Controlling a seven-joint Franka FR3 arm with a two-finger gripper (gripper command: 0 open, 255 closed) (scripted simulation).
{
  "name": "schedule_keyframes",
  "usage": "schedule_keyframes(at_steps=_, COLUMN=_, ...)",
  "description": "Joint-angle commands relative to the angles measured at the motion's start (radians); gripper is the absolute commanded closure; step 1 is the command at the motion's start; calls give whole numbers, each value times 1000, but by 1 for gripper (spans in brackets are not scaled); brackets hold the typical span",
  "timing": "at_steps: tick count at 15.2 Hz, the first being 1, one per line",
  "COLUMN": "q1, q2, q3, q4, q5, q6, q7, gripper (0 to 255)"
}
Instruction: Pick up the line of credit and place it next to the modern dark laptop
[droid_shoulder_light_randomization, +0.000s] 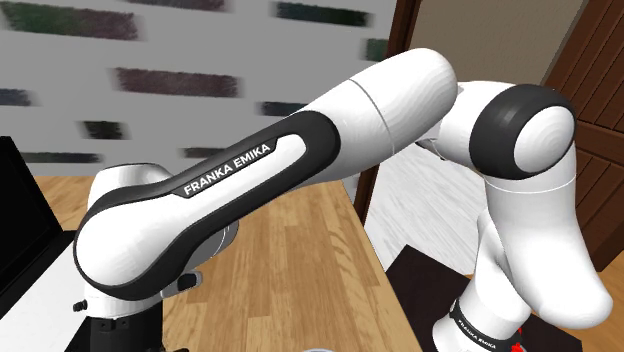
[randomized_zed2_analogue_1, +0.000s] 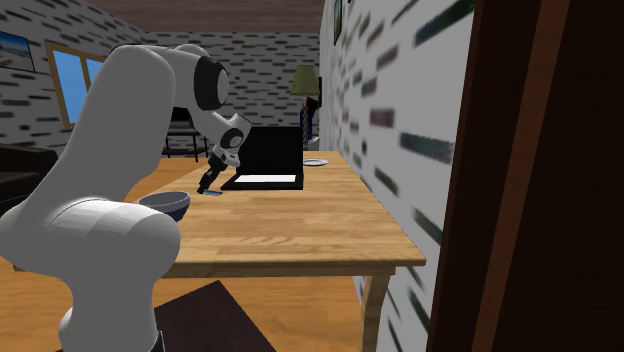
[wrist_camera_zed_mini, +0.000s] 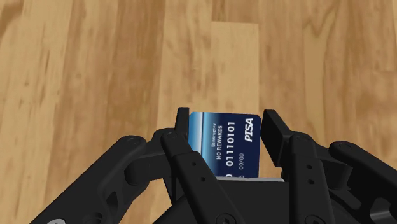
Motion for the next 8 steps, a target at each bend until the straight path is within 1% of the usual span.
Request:
schedule_keyframes(at_steps=1, q1=0, q2=4, q3=0, q4=-2, q5=0, q6=5, q7=-3, gripper=255)
schedule_keyframes(at_steps=7, q1=0, q2=4, q3=0, q4=-2, q5=0, q6=5, q7=-3, gripper=255)
schedule_keyframes(at_steps=8, q1=0, q2=4, q3=0, q4=-2, q5=0, q6=5, q7=-3, gripper=0)
